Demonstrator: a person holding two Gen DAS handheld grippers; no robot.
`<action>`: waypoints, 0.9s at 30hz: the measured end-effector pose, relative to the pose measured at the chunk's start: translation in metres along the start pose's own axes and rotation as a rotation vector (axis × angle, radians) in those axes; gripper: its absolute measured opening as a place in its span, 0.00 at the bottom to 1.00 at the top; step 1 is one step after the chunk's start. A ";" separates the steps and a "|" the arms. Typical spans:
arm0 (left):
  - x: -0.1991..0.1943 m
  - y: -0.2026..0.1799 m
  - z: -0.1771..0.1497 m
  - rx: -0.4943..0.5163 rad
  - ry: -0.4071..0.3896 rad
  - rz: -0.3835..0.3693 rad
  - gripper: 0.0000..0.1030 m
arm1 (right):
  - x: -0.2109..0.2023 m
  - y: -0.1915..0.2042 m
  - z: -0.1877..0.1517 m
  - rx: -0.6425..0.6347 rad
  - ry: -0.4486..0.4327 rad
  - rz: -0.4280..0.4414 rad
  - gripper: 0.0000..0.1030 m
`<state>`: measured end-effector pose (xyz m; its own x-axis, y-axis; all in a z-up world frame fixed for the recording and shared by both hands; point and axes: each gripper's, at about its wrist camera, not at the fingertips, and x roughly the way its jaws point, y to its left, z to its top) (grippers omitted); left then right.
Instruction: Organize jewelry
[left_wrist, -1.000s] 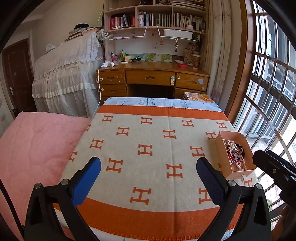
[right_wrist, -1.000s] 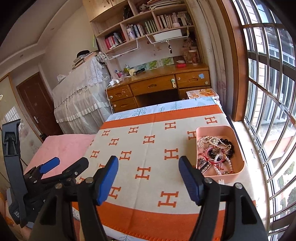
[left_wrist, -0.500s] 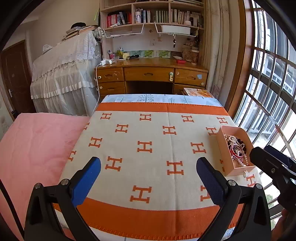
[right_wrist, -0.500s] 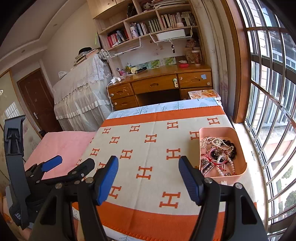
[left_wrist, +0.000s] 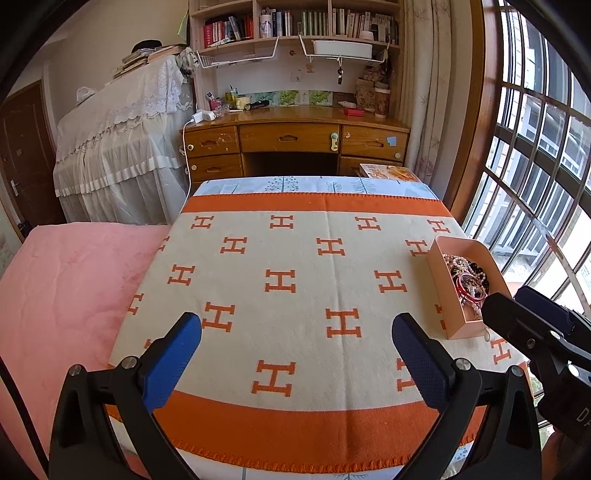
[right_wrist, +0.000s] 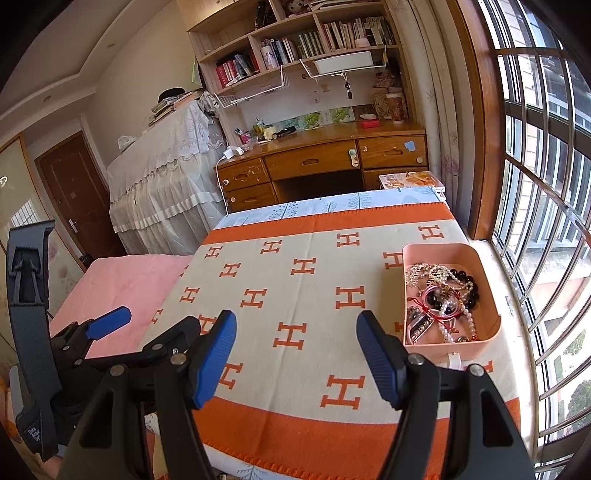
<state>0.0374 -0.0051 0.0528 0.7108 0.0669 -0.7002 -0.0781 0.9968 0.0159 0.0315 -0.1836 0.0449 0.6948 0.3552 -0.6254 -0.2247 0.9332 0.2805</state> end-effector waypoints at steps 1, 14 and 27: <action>0.000 0.000 0.000 0.000 -0.001 -0.002 0.99 | 0.001 0.000 -0.001 0.000 0.002 -0.002 0.66; 0.007 0.000 -0.004 -0.012 0.017 -0.004 0.99 | 0.010 0.001 -0.007 0.006 0.034 0.012 0.66; 0.007 0.000 -0.004 -0.012 0.017 -0.005 0.99 | 0.009 0.000 -0.008 0.007 0.035 0.014 0.66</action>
<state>0.0394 -0.0047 0.0451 0.6991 0.0612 -0.7124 -0.0832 0.9965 0.0039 0.0327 -0.1801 0.0336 0.6675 0.3698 -0.6463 -0.2289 0.9279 0.2944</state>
